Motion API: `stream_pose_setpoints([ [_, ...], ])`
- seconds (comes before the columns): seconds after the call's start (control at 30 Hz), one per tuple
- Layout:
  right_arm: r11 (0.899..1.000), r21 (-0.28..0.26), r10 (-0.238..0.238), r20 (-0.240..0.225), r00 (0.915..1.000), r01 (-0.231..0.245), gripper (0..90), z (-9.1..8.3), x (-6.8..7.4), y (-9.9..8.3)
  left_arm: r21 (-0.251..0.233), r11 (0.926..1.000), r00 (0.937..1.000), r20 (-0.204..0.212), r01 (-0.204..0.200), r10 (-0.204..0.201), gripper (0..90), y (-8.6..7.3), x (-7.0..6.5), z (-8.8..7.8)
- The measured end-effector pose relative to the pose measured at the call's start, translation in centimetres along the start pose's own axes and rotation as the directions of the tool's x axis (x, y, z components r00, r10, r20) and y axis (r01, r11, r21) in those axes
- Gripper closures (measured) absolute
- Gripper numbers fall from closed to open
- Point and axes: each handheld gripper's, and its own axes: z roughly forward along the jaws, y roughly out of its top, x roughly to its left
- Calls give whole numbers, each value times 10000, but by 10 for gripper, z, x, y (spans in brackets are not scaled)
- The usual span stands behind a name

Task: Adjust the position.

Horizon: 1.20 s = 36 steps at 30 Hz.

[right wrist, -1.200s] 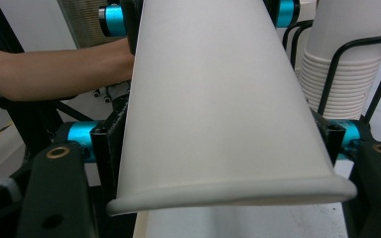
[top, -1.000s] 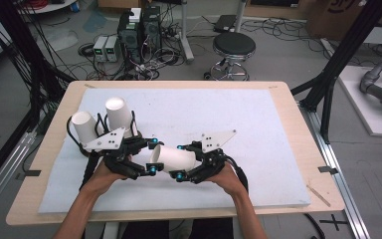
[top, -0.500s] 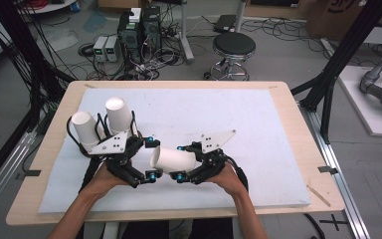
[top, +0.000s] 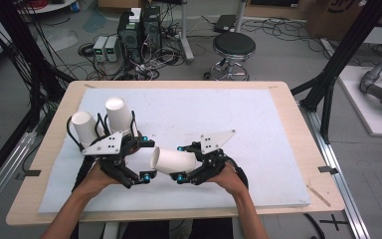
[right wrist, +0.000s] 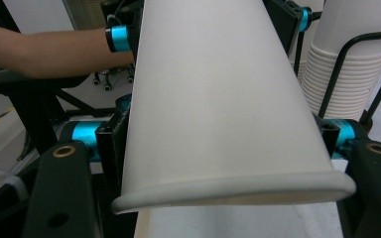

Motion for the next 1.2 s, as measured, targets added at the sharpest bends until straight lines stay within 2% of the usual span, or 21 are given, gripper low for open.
stream_pose_setpoints([
  [0.1,9997,250,-17,25,10000,17,327,1,1,2,473,9988,9999,69,-122,118,83,5,0,-4],
  [0.13,9995,308,-66,72,10000,63,327,2,1,3,761,9969,9998,72,-199,194,83,8,-1,-5],
  [0.17,9985,525,-163,106,9998,157,326,2,1,4,888,9958,9998,67,-200,195,85,9,-2,-6],
  [0.2,9980,624,-105,117,9999,98,326,2,2,5,1072,9940,9997,98,-233,224,85,11,-2,-6],
  [0.3,9951,933,-329,119,9994,316,326,4,3,9,1697,9848,9993,25,-369,370,85,16,-3,-7],
  [0.43,9885,1436,-502,144,9986,476,326,5,4,12,2576,9652,9990,169,-447,417,85,20,-1,-7],
  [0.6,9806,1895,-553,209,9983,503,326,3,3,16,3323,9419,9987,342,-482,390,91,21,0,-3],
  [0.67,9718,2302,-580,250,9980,507,326,3,2,18,3725,9267,9986,353,-497,394,92,23,1,-1],
  [0.7,9690,2416,-583,237,9980,508,326,3,1,19,3994,9159,9990,343,-403,290,92,24,2,1],
  [0.73,9652,2568,-581,248,9980,498,326,2,1,20,4410,8967,9990,385,-386,241,92,26,3,3],
  [0.77,9652,2568,-581,248,9980,498,326,2,1,20,4410,8967,9990,385,-386,241,95,26,3,3],
  [0.8,9533,2978,-628,299,9976,511,326,3,1,22,4940,8675,9983,374,-576,450,101,27,3,6],
  [0.83,9505,3065,-639,296,9975,518,326,3,0,22,5388,8392,9972,322,-739,671,103,29,2,8],
  [0.87,9405,3363,-652,378,9972,488,326,4,0,23,5611,8238,9966,326,-807,754,103,29,2,10],
  [0.93,9284,3691,-621,399,9973,430,326,5,0,23,5943,7998,9962,328,-842,805,107,32,3,13],
  [1.0,9181,3945,-575,391,9976,375,326,7,0,23,6140,7856,9969,334,-767,712,108,33,4,14],
  [1.07,9006,4334,-577,429,9974,334,326,9,0,23,6498,7560,9967,366,-787,723,108,35,4,15],
  [1.1,8885,4578,-600,476,9971,316,326,10,0,23,6645,7430,9965,355,-800,756,108,36,4,16],
  [1.13,8755,4823,-602,478,9970,297,326,11,0,23,6842,7246,9962,364,-821,786,109,37,4,16],
  [1.17,8601,5092,-657,494,9966,314,326,13,0,23,6972,7119,9960,389,-845,801,111,37,4,17],
  [1.2,8522,5222,-693,516,9963,322,326,14,0,23,7099,6987,9955,396,-887,861,117,37,5,18],
])
